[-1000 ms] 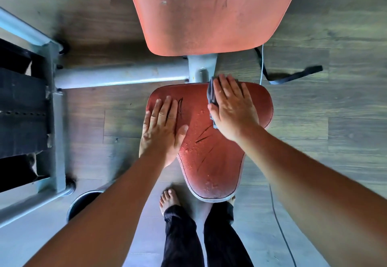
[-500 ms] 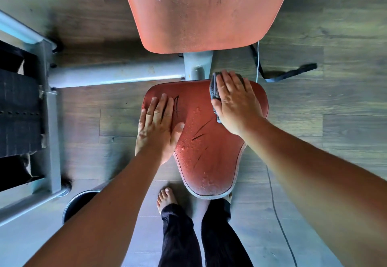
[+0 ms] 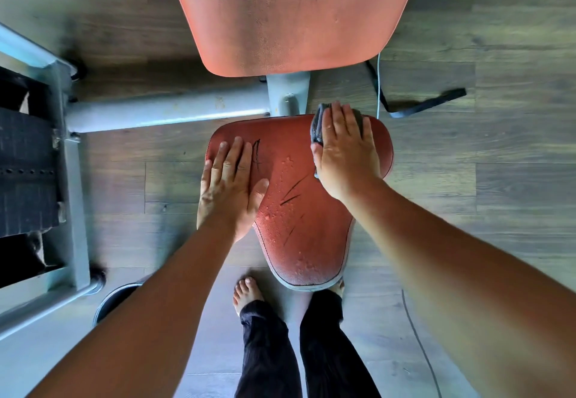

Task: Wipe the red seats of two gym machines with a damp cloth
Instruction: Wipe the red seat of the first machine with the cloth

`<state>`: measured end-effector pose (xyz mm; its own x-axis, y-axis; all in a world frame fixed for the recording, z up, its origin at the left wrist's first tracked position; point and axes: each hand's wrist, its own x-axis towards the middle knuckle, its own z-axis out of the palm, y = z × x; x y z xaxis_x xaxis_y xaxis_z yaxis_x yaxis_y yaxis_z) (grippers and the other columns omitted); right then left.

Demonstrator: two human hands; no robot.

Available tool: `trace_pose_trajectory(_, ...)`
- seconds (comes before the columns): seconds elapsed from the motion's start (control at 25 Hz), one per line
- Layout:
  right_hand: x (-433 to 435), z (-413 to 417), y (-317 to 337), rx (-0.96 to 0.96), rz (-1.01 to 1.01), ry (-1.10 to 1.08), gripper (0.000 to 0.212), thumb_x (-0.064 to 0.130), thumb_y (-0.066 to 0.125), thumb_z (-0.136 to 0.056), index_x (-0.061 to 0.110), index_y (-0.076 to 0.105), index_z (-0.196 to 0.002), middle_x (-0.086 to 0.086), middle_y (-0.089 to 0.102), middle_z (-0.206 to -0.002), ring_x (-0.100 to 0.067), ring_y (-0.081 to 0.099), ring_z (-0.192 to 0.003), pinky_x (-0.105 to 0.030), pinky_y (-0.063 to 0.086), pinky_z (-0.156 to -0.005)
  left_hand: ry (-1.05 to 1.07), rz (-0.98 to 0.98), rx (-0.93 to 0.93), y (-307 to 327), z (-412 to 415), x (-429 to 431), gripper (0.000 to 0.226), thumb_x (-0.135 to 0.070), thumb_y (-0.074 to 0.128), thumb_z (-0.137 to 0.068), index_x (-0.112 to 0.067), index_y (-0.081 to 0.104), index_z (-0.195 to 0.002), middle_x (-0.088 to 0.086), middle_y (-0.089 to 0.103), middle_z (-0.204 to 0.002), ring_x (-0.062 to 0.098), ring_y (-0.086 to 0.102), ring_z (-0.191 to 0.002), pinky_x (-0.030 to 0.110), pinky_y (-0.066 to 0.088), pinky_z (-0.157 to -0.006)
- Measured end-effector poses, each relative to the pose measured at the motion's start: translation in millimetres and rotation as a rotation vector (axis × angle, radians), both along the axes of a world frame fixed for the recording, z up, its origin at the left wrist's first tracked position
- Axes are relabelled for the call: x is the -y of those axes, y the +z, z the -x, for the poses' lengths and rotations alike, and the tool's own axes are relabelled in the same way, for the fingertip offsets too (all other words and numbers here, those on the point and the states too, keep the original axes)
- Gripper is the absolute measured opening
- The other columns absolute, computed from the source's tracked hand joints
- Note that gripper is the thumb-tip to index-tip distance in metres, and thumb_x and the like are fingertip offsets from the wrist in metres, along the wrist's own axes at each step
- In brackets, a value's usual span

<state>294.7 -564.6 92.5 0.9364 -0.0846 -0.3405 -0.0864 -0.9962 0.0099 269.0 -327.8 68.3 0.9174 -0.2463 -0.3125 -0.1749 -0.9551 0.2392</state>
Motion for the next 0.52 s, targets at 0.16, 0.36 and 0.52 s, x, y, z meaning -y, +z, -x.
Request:
trace_pose_trajectory(0.16, -21.5, 94.2, 17.3, 0.025, -0.094, 0.106, 0.068, 0.042, 0.035, -0.102, 0.007, 0.023, -0.159, -0.013, 0.018, -0.169, -0.029, 0.016, -0.156, -0.055, 0.017, -0.124, -0.006, -0.006, -0.008, 3.5, -0.5, -1.5, 0.076, -0.062, 0.017, -0.102, -0.022, 0.008, -0.166, -0.002, 0.003, -0.175, 0.020, -0.002, -0.161, 0.044, -0.002, -0.130)
trace_pose_trajectory(0.36, 28.3, 26.7, 2.1, 0.028, -0.040, 0.128, 0.069, 0.046, 0.024, -0.101, 0.009, 0.022, -0.159, -0.012, 0.020, -0.169, -0.028, 0.018, -0.156, -0.052, 0.018, -0.125, 0.002, -0.016, 0.005, 2.1, 0.1, 0.4, 0.076, -0.062, 0.016, -0.101, -0.023, 0.009, -0.166, -0.002, 0.003, -0.175, 0.021, -0.001, -0.161, 0.043, -0.003, -0.130)
trace_pose_trajectory(0.52, 6.7, 15.6, -0.9, 0.031, 0.008, -0.117, 0.071, 0.044, 0.028, -0.102, 0.005, 0.015, -0.160, -0.017, 0.013, -0.169, -0.030, 0.011, -0.157, -0.052, 0.012, -0.126, 0.001, 0.004, 0.015, 1.1, 0.7, 0.7, 0.076, -0.062, 0.017, -0.101, -0.023, 0.010, -0.166, -0.001, 0.005, -0.174, 0.022, 0.001, -0.161, 0.043, -0.002, -0.129)
